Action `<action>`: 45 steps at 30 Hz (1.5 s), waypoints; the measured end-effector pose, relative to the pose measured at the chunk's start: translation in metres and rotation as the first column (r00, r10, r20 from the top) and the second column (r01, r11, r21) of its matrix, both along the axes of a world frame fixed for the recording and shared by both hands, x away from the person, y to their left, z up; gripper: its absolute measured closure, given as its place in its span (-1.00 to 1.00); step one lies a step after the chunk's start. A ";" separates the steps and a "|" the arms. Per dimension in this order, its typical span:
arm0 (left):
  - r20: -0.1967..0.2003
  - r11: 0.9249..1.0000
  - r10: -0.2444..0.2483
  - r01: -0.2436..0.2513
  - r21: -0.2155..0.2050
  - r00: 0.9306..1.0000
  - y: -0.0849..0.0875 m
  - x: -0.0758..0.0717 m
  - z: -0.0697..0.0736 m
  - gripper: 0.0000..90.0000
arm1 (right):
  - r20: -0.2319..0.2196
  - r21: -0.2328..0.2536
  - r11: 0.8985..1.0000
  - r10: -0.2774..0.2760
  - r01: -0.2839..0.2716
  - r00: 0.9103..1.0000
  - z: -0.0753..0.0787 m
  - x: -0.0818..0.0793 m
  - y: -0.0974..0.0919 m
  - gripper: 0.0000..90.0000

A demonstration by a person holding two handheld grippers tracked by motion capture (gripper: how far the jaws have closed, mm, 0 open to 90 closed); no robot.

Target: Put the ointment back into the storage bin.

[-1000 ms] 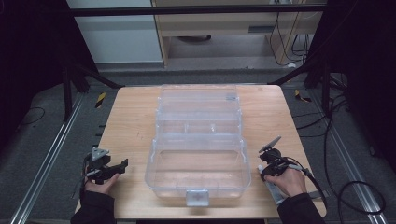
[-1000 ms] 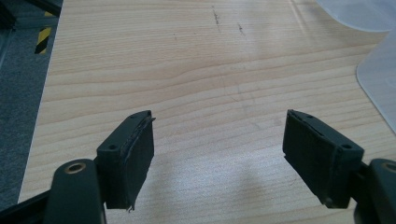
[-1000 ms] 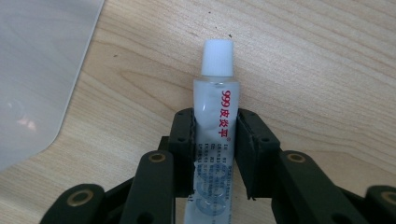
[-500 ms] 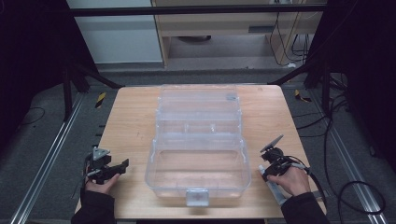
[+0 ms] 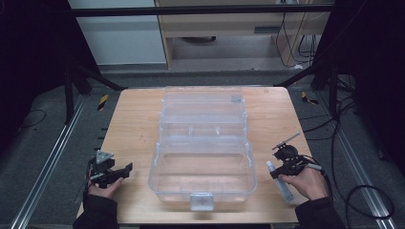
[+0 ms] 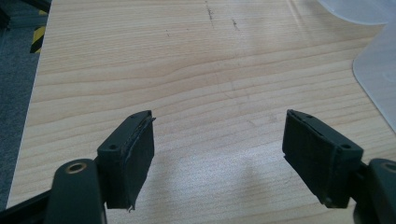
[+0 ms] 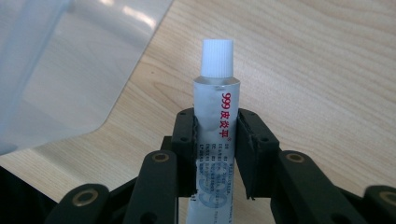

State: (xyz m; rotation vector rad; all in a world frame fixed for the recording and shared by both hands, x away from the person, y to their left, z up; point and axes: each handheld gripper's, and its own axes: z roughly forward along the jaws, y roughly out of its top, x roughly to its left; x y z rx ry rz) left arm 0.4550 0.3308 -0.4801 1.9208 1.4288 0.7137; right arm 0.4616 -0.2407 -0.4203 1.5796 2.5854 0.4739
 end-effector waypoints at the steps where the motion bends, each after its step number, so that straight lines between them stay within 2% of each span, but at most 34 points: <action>1: 0.000 1.000 -0.001 0.001 -0.005 1.000 0.000 0.000 0.000 -0.45 | 0.011 0.004 1.000 0.003 -0.003 1.000 0.002 0.000 0.000 0.55; 2: 0.006 1.000 -0.004 0.004 0.002 1.000 0.000 -0.001 0.001 -0.45 | 0.038 0.014 1.000 0.013 -0.014 0.999 0.006 0.000 -0.001 0.56; 10: 0.001 1.000 -0.004 0.004 0.002 1.000 0.000 0.000 0.000 -0.45 | 0.100 0.036 0.998 0.044 -0.048 0.994 0.023 0.001 -0.002 0.56; 11: 0.000 1.000 -0.004 0.004 0.004 1.000 0.000 0.000 0.000 -0.45 | 0.130 0.041 0.997 0.056 -0.062 0.990 0.030 0.002 -0.003 0.56; 16: -0.001 1.000 -0.005 0.005 0.005 1.000 0.000 0.000 0.000 -0.45 | 0.160 0.057 0.995 0.070 -0.080 0.985 0.042 0.003 -0.002 0.56; 17: -0.003 1.000 -0.006 0.006 0.005 1.000 -0.001 0.000 0.000 -0.45 | 0.178 0.061 0.994 0.084 -0.096 0.981 0.048 0.004 -0.001 0.56; 19: -0.010 1.000 -0.007 0.007 0.006 1.000 -0.001 0.000 -0.001 -0.45 | 0.187 0.062 0.993 0.088 -0.101 0.978 0.053 0.004 0.000 0.55; 23: -0.010 1.000 -0.008 0.008 0.006 1.000 -0.001 0.001 -0.001 -0.45 | 0.215 0.055 0.987 0.134 -0.149 0.967 0.067 0.006 0.005 0.56; 26: -0.008 1.000 -0.007 0.007 0.010 1.000 -0.001 0.001 -0.001 -0.45 | 0.216 0.058 0.984 0.151 -0.167 0.965 0.072 0.007 0.007 0.56; 28: -0.010 1.000 -0.008 0.008 0.008 1.000 -0.001 0.000 -0.001 -0.45 | 0.227 0.049 0.978 0.186 -0.202 0.956 0.079 0.008 0.010 0.56; 29: -0.007 1.000 -0.009 0.009 0.009 1.000 -0.001 0.001 -0.001 -0.45 | 0.232 0.034 0.970 0.226 -0.240 0.946 0.085 0.009 0.014 0.56; 30: -0.007 1.000 -0.009 0.009 0.010 1.000 -0.001 0.001 -0.001 -0.45 | 0.232 0.034 0.970 0.226 -0.240 0.946 0.085 0.009 0.014 0.56; 31: -0.008 1.000 -0.008 0.008 0.012 1.000 -0.001 0.001 -0.001 -0.45 | 0.235 0.026 0.961 0.263 -0.277 0.936 0.091 0.010 0.018 0.56; 32: -0.008 1.000 -0.008 0.008 0.012 1.000 -0.001 0.001 -0.001 -0.45 | 0.235 0.026 0.961 0.263 -0.277 0.936 0.091 0.010 0.018 0.56; 34: -0.008 1.000 -0.009 0.009 0.010 1.000 -0.001 0.001 -0.001 -0.45 | 0.233 0.025 0.954 0.285 -0.298 0.930 0.097 0.009 0.022 0.56; 35: -0.008 1.000 -0.010 0.010 0.010 1.000 -0.001 0.001 -0.001 -0.44 | 0.232 0.019 0.947 0.309 -0.322 0.922 0.103 0.009 0.026 0.56; 36: -0.008 1.000 -0.010 0.010 0.010 1.000 -0.001 0.001 -0.001 -0.44 | 0.232 0.019 0.947 0.309 -0.322 0.922 0.103 0.009 0.026 0.56; 40: -0.009 1.000 -0.011 0.011 0.012 1.000 -0.002 0.001 -0.001 -0.44 | 0.230 -0.007 0.918 0.387 -0.397 0.893 0.113 0.007 0.038 0.56; 41: -0.010 1.000 -0.011 0.011 0.013 1.000 -0.002 0.001 -0.001 -0.45 | 0.223 -0.030 0.903 0.424 -0.429 0.878 0.116 0.006 0.044 0.56; 42: -0.011 1.000 -0.012 0.012 0.012 1.000 -0.002 0.001 -0.001 -0.45 | 0.223 -0.030 0.903 0.424 -0.429 0.878 0.116 0.006 0.044 0.56; 44: -0.011 1.000 -0.013 0.013 0.013 1.000 -0.002 0.001 -0.001 -0.44 | 0.212 -0.055 0.883 0.467 -0.466 0.859 0.118 0.005 0.053 0.56; 45: -0.009 1.000 -0.012 0.013 0.012 1.000 -0.002 0.001 -0.001 -0.44 | 0.207 -0.056 0.876 0.479 -0.479 0.853 0.119 0.005 0.055 0.56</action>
